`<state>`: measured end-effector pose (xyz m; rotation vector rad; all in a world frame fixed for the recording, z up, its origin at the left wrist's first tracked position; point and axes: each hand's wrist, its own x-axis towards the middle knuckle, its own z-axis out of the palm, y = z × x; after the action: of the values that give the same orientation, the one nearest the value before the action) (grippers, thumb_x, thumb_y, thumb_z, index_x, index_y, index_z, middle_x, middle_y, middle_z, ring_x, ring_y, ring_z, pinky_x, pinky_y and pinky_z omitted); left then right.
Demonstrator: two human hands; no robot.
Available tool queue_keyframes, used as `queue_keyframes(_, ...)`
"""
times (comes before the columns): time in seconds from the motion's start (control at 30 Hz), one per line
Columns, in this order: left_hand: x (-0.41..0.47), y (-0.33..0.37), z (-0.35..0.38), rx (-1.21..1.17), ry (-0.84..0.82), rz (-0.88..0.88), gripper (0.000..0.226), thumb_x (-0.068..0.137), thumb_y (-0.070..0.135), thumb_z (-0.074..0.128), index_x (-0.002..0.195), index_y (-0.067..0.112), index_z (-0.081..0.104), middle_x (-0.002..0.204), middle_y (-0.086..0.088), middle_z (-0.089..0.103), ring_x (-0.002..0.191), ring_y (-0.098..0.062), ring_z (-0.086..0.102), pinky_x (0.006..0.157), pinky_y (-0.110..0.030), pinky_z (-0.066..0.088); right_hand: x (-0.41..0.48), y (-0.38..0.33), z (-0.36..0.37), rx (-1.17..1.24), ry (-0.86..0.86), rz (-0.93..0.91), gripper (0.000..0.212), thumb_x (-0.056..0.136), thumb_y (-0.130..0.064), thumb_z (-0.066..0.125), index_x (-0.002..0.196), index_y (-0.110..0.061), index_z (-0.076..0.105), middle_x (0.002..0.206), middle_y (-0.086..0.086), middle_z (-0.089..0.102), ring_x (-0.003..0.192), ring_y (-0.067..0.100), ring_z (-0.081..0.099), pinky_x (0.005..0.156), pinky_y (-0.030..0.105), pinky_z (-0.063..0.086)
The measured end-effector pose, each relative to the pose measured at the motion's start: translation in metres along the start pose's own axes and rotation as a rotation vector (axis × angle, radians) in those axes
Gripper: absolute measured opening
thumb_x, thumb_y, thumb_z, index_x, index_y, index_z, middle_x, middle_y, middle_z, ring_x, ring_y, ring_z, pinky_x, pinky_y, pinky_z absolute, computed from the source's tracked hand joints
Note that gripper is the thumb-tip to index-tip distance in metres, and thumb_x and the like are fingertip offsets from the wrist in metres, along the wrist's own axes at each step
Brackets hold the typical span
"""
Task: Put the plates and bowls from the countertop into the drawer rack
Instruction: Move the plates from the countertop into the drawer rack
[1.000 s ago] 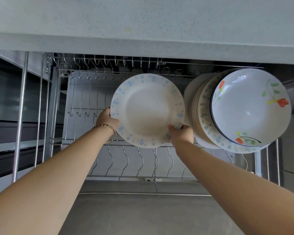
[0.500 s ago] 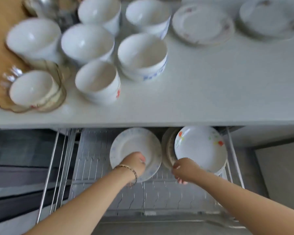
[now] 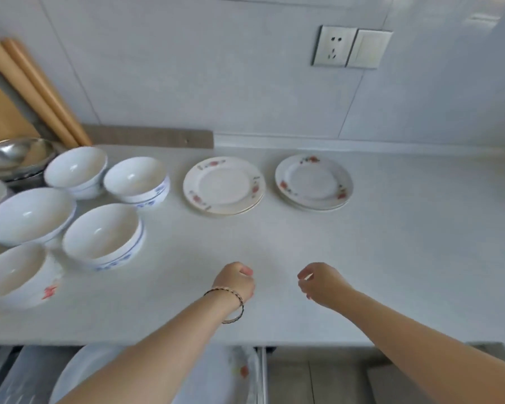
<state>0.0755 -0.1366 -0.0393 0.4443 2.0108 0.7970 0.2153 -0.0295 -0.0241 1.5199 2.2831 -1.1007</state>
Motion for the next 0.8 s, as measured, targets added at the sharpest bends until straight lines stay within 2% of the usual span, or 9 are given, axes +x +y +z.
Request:
queue_keyframes(0.07,0.016,0.031,0.026,-0.047,0.034,-0.008,0.036,0.085,0.002,0.039,0.116,0.009,0.056,0.076,-0.005,0.062,0.071,-0.023,0.061,0.066,-0.023,0.043,0.029,0.022,-0.031,0.038,0.027,0.016,0.027,0.088,-0.018,0.05,0.113,-0.014,0.062,0.107,0.007,0.065,0.084,0.02,0.058,0.071,0.024,0.043)
queue_keyframes(0.17,0.039,0.074,0.053,-0.187,0.085,-0.047,0.037,0.087,-0.001,0.041,0.121,0.008,0.052,0.097,-0.01,0.059,0.057,-0.015,0.058,0.053,-0.022,0.041,0.07,0.046,-0.072,0.082,0.074,0.034,0.028,0.088,-0.019,0.05,0.114,-0.015,0.061,0.115,0.009,0.066,0.098,0.024,0.065,0.076,0.027,0.048)
queue_keyframes(0.27,0.063,0.107,0.07,-0.343,0.153,-0.084,0.042,0.087,-0.002,0.044,0.128,0.009,0.045,0.102,-0.011,0.056,0.058,-0.013,0.059,0.054,-0.025,0.043,0.109,0.062,-0.103,0.123,0.135,0.064,0.032,0.09,-0.021,0.05,0.12,-0.013,0.058,0.117,0.011,0.067,0.108,0.026,0.062,0.08,0.028,0.046)
queue_keyframes(0.4,0.101,0.138,0.084,-0.465,0.201,-0.071,0.055,0.084,-0.003,0.055,0.135,0.009,0.038,0.086,-0.008,0.057,0.082,-0.027,0.061,0.078,-0.037,0.053,0.163,0.072,-0.131,0.268,0.209,0.09,0.04,0.09,-0.024,0.052,0.127,-0.009,0.053,0.12,0.014,0.065,0.109,0.031,0.063,0.094,0.036,0.051)
queue_keyframes(0.47,0.122,0.149,0.089,-0.425,0.234,-0.071,0.061,0.081,-0.001,0.058,0.137,0.01,0.037,0.087,-0.009,0.056,0.091,-0.028,0.061,0.094,-0.04,0.052,0.188,0.071,-0.142,0.329,0.202,0.112,0.048,0.09,-0.026,0.053,0.133,-0.005,0.048,0.121,0.016,0.064,0.112,0.032,0.061,0.099,0.041,0.048)
queue_keyframes(0.53,0.143,0.159,0.092,-0.391,0.244,-0.074,0.062,0.073,0.003,0.063,0.131,0.01,0.041,0.092,-0.012,0.057,0.097,-0.03,0.063,0.097,-0.045,0.051,0.211,0.069,-0.15,0.466,0.181,0.149,0.048,0.09,-0.028,0.055,0.128,0.0,0.048,0.116,0.019,0.064,0.108,0.034,0.063,0.099,0.045,0.049)
queue_keyframes(0.63,0.171,0.169,0.095,-0.449,0.258,-0.101,0.033,0.076,0.002,0.067,0.102,0.007,0.048,0.08,-0.011,0.058,0.07,-0.024,0.064,0.077,-0.039,0.059,0.239,0.065,-0.152,0.651,0.176,0.167,0.023,0.087,-0.023,0.061,0.092,0.0,0.06,0.107,0.024,0.068,0.1,0.035,0.066,0.096,0.048,0.051)
queue_keyframes(0.7,0.184,0.173,0.095,-0.541,0.264,-0.145,0.02,0.082,0.003,0.065,0.099,0.006,0.055,0.071,-0.006,0.055,0.051,-0.014,0.059,0.053,-0.025,0.054,0.25,0.064,-0.147,0.645,0.201,0.159,0.024,0.084,-0.016,0.063,0.098,0.004,0.065,0.107,0.023,0.069,0.099,0.035,0.066,0.095,0.046,0.052)
queue_keyframes(0.8,0.199,0.167,0.096,-0.57,0.263,-0.151,0.032,0.081,-0.001,0.065,0.113,0.0,0.06,0.088,-0.011,0.06,0.076,-0.02,0.058,0.07,-0.031,0.054,0.258,0.064,-0.144,0.634,0.22,0.139,0.03,0.085,-0.015,0.063,0.109,0.004,0.063,0.105,0.02,0.067,0.087,0.026,0.06,0.089,0.038,0.051)
